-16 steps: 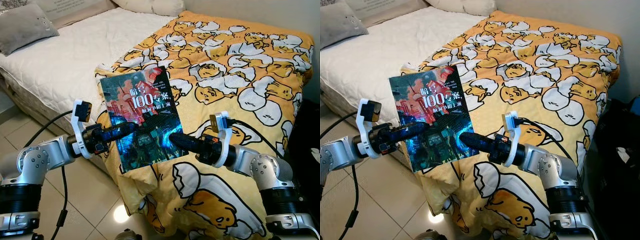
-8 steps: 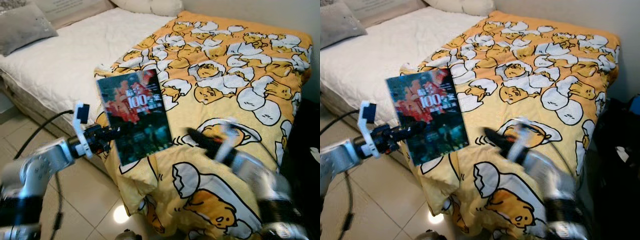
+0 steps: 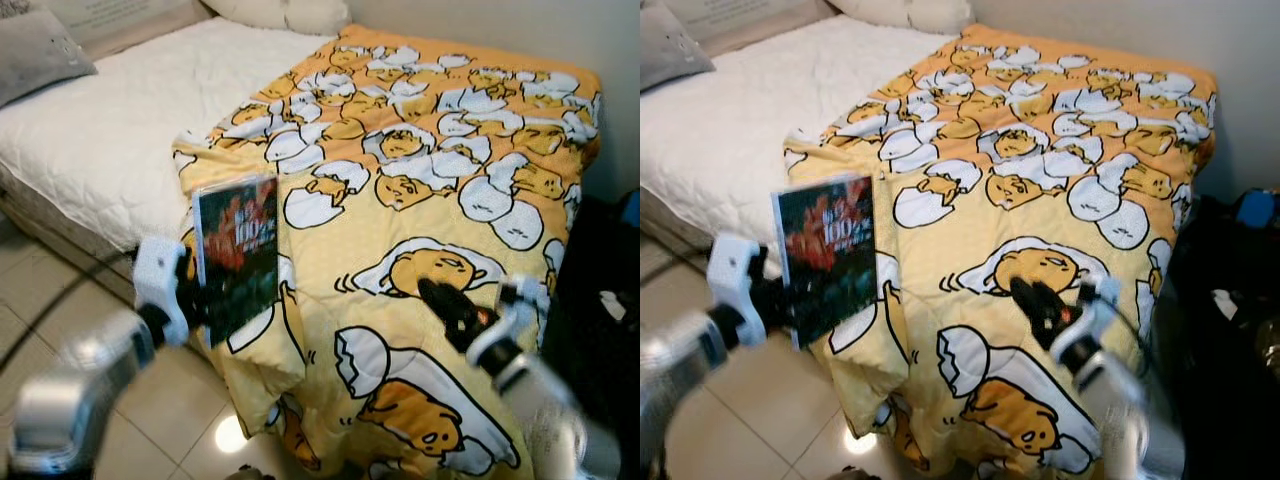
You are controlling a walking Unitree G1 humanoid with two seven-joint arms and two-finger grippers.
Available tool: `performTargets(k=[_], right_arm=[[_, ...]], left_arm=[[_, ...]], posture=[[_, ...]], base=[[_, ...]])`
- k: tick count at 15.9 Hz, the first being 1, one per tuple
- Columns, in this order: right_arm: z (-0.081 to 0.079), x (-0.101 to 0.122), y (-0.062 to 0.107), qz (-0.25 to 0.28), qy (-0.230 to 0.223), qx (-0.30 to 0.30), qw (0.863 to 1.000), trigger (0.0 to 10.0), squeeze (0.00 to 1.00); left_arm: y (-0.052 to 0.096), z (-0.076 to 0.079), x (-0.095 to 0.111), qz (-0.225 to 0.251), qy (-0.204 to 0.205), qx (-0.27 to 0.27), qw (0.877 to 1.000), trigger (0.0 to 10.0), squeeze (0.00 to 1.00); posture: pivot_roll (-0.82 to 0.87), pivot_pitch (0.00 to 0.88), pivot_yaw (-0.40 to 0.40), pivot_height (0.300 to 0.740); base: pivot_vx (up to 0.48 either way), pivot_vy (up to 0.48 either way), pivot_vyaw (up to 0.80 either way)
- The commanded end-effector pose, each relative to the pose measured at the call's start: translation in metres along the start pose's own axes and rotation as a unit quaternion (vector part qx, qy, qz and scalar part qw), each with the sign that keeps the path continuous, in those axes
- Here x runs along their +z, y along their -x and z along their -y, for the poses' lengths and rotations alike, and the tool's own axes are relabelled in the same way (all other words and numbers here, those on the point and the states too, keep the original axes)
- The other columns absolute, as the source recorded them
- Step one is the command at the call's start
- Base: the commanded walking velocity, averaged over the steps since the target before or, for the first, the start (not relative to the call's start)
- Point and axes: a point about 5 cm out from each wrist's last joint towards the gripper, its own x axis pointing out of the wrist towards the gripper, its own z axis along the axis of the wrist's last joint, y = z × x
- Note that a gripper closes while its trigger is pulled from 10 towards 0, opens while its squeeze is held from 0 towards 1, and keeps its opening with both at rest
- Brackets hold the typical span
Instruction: Clean up the room
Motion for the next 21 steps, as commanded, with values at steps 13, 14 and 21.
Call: performTargets(k=[13,14,21], right_arm=[[0.006,-0.008,0.001,-0.010,0.086,-0.169,0.982,10.0,0.00],[0.005,-0.010,-0.003,-0.016,0.086,-0.166,0.982,10.0,0.00],[0.002,-0.011,-0.018,-0.025,0.094,-0.156,0.983,10.0,0.00]], left_arm=[[0.018,0.012,-0.006,0.026,-0.098,0.150,0.983,10.0,0.00],[0.014,0.007,-0.004,0.027,-0.114,0.157,0.981,10.0,0.00],[0.006,0.005,-0.002,0.018,-0.101,0.135,0.985,10.0,0.00]], posture=[[-0.08,0.000,-0.014,0.740],[-0.09,0.000,-0.011,0.740],[-0.10,0.000,0.000,0.740]], base=[[0.000,0.048,-0.28],[0.000,0.398,-0.79],[0.000,0.352,-0.79]])
